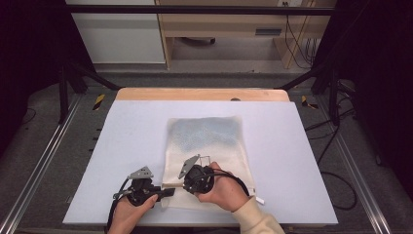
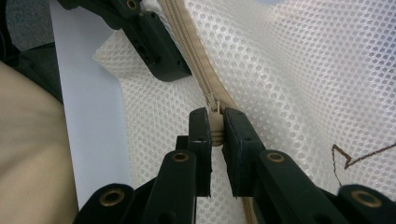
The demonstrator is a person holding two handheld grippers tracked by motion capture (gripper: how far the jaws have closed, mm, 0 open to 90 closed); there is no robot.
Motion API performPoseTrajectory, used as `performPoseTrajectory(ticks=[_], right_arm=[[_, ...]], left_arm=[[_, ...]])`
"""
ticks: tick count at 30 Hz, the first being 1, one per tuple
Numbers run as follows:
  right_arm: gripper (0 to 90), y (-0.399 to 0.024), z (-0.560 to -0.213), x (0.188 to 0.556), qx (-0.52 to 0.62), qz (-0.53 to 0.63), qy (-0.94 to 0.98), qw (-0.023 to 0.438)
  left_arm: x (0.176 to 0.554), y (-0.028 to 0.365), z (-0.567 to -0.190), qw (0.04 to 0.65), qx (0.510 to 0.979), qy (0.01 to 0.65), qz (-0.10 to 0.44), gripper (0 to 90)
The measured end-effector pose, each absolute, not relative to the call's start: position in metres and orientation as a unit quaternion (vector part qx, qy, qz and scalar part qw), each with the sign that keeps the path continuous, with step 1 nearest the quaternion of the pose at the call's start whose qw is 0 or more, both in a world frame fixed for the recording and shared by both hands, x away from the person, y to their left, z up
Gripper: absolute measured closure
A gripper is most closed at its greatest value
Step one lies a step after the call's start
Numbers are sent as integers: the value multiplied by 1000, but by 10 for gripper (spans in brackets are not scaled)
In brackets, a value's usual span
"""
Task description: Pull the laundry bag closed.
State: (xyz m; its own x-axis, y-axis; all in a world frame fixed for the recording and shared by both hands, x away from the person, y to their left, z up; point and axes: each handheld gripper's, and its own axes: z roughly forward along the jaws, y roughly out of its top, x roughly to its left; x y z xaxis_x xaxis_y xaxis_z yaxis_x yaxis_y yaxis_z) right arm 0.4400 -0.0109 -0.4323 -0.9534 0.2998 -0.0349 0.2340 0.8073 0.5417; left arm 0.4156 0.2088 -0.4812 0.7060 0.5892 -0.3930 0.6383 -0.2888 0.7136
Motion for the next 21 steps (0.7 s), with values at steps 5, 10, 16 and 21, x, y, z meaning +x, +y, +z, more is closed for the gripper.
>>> performPoseTrajectory(ticks=[5, 10, 16, 21], right_arm=[[820, -16, -434, 440, 146, 276, 948, 60], [820, -19, -435, 440, 149, 276, 948, 59], [819, -21, -436, 440, 151, 275, 947, 60], [820, -24, -437, 440, 156, 273, 947, 59]], left_arm=[[416, 210, -481, 456, 802, 385, -27, 840], [416, 210, -481, 456, 803, 383, -28, 840], [416, 210, -481, 456, 802, 384, -29, 840], [416, 210, -481, 455, 803, 385, -29, 840]])
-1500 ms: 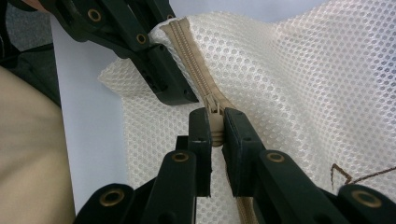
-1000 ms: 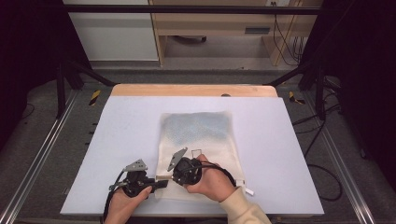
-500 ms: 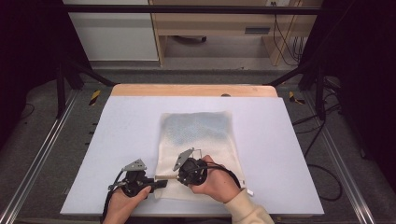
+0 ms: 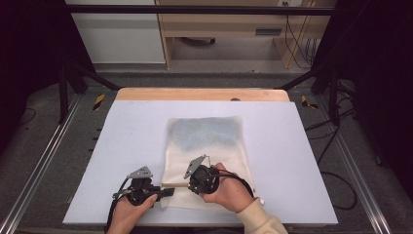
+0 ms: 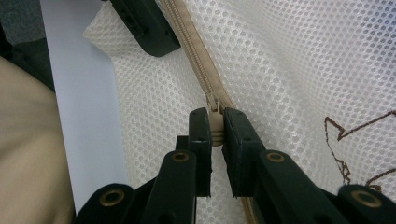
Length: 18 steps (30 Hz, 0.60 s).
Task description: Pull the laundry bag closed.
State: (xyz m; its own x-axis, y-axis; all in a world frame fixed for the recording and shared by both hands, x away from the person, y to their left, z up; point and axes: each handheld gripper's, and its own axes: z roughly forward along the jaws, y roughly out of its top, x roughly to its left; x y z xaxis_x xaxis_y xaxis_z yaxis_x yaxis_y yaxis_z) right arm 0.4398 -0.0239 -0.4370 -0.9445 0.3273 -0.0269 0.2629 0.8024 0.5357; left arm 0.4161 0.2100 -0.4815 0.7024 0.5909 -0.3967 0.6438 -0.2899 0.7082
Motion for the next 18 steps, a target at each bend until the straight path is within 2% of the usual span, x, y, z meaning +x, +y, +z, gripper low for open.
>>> performPoseTrajectory(ticks=[18], right_arm=[[819, -24, -438, 438, 155, 280, 945, 67]], left_arm=[[417, 213, -480, 455, 801, 388, -23, 840]])
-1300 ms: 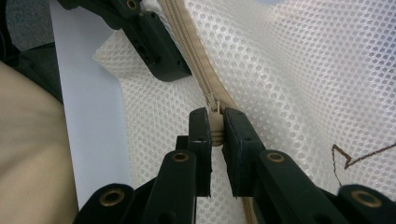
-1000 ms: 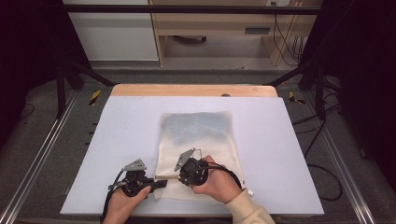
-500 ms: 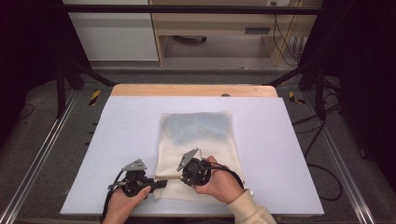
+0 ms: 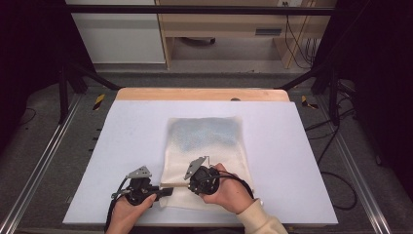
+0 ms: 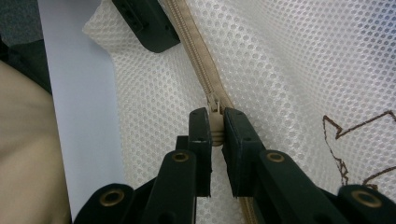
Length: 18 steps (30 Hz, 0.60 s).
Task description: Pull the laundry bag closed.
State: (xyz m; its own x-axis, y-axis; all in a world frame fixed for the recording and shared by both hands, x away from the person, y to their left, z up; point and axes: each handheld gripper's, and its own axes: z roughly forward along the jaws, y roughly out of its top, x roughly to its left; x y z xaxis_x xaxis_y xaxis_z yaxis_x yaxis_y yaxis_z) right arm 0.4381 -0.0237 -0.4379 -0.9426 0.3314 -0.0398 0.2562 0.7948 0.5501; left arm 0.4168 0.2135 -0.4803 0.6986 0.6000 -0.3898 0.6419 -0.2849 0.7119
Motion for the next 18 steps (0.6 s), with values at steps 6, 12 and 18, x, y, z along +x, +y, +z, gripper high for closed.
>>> performPoseTrajectory(ticks=[6, 12, 18], right_arm=[[819, -22, -437, 438, 156, 280, 945, 70], [819, -29, -435, 437, 164, 284, 942, 70], [820, -39, -436, 436, 169, 289, 940, 72]], left_arm=[[416, 215, -479, 454, 803, 385, -23, 840], [417, 216, -476, 459, 801, 383, -24, 840], [417, 216, -477, 459, 801, 384, -24, 840]])
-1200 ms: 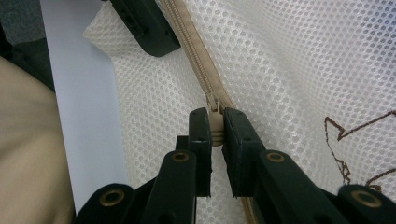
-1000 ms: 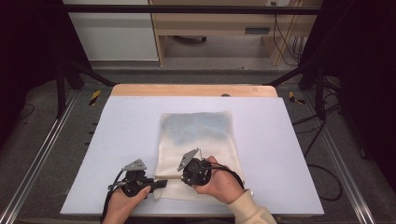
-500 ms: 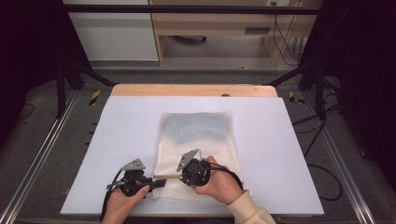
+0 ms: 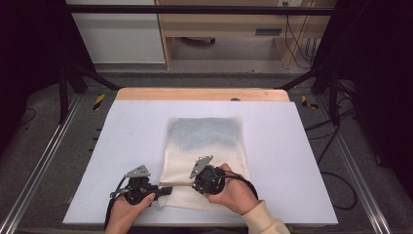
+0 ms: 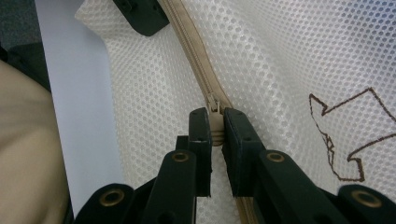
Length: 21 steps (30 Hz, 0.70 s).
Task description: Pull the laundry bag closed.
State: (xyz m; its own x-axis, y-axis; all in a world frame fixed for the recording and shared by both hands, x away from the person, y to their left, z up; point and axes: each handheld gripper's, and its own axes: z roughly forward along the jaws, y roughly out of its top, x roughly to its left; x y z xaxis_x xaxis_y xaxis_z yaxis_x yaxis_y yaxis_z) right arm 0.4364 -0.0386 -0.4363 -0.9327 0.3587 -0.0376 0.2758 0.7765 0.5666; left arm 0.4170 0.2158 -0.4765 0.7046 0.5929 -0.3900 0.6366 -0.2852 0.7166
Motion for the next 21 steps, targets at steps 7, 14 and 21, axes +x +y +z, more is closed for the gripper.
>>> performPoseTrajectory(ticks=[7, 14, 21], right_arm=[[820, -42, -436, 434, 172, 292, 938, 73], [820, -48, -436, 432, 179, 292, 936, 76], [820, -54, -436, 430, 186, 297, 933, 77]], left_arm=[[417, 216, -477, 459, 801, 384, -27, 840], [416, 216, -478, 459, 801, 383, -27, 840], [417, 217, -476, 460, 801, 382, -27, 840]])
